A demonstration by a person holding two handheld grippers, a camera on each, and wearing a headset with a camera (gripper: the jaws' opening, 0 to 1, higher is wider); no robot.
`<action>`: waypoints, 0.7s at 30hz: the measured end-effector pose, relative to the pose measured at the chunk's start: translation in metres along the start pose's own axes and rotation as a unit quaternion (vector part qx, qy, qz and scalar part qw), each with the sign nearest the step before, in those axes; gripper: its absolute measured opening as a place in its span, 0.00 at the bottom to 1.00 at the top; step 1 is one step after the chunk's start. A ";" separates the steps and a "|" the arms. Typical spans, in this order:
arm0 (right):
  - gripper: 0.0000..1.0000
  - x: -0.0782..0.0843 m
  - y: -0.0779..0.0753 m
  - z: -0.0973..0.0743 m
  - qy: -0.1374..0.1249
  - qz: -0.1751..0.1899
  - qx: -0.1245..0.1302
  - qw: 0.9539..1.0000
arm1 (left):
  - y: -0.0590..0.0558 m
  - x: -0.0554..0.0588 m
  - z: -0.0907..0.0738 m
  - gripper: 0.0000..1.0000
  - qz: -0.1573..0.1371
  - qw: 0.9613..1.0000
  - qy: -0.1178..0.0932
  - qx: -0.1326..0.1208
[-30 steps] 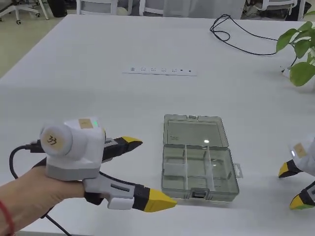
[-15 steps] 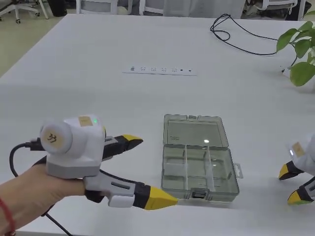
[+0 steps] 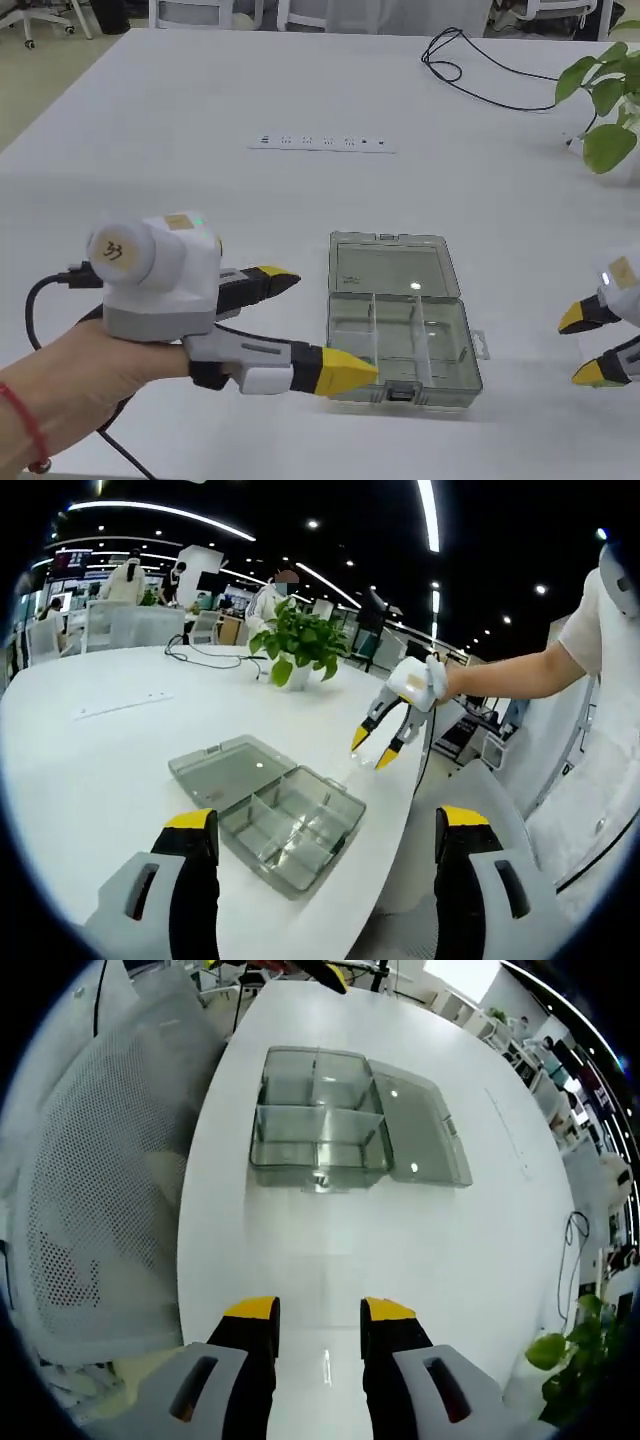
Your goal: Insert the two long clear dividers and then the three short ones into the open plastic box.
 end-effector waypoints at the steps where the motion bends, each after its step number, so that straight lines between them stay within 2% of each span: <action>1: 0.33 -0.005 -0.001 -0.006 -0.008 0.002 0.006 1.000 | -0.001 -0.002 0.001 0.87 -0.004 1.000 -0.002 0.003; 5: 0.33 -0.033 -0.006 -0.035 -0.039 0.012 0.028 0.999 | -0.013 -0.014 0.010 0.82 -0.054 0.998 -0.007 0.030; 7: 0.33 -0.047 -0.006 -0.047 -0.052 0.013 0.037 0.998 | -0.021 -0.021 0.014 0.79 -0.053 0.998 -0.014 0.042; 9: 0.33 -0.052 -0.012 -0.051 -0.064 0.010 0.046 0.997 | -0.028 -0.026 0.020 0.75 -0.073 0.996 -0.012 0.056; 11: 0.33 -0.065 -0.009 -0.061 -0.074 0.009 0.054 0.996 | -0.034 -0.030 0.024 0.72 -0.098 0.993 -0.010 0.072; 13: 0.33 -0.077 -0.006 -0.069 -0.085 0.012 0.059 0.995 | -0.042 -0.039 0.027 0.69 -0.117 0.989 -0.027 0.090; 15: 0.33 -0.081 -0.008 -0.070 -0.093 0.011 0.064 0.994 | -0.046 -0.040 0.030 0.63 -0.145 0.984 -0.017 0.098; 17: 0.33 -0.089 -0.002 -0.075 -0.097 0.008 0.065 0.993 | -0.047 -0.041 0.032 0.58 -0.148 0.984 -0.018 0.099; 19: 0.33 -0.097 0.002 -0.079 -0.096 0.001 0.071 0.993 | -0.048 -0.041 0.034 0.52 -0.160 0.982 -0.018 0.101; 21: 0.33 -0.103 0.006 -0.082 -0.097 -0.003 0.073 0.993 | -0.052 -0.042 0.036 0.45 -0.187 0.976 -0.019 0.114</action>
Point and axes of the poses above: the centre of the closed fingertips' face, and the gripper's own axes: z roughly forward along the fingers, y roughly to its left, x roughly out of its underside, the point moved 2 cm from there along -z, roughly backward along the fingers, and after that the axes turned 12 degrees about y, right-handed, at the moved point
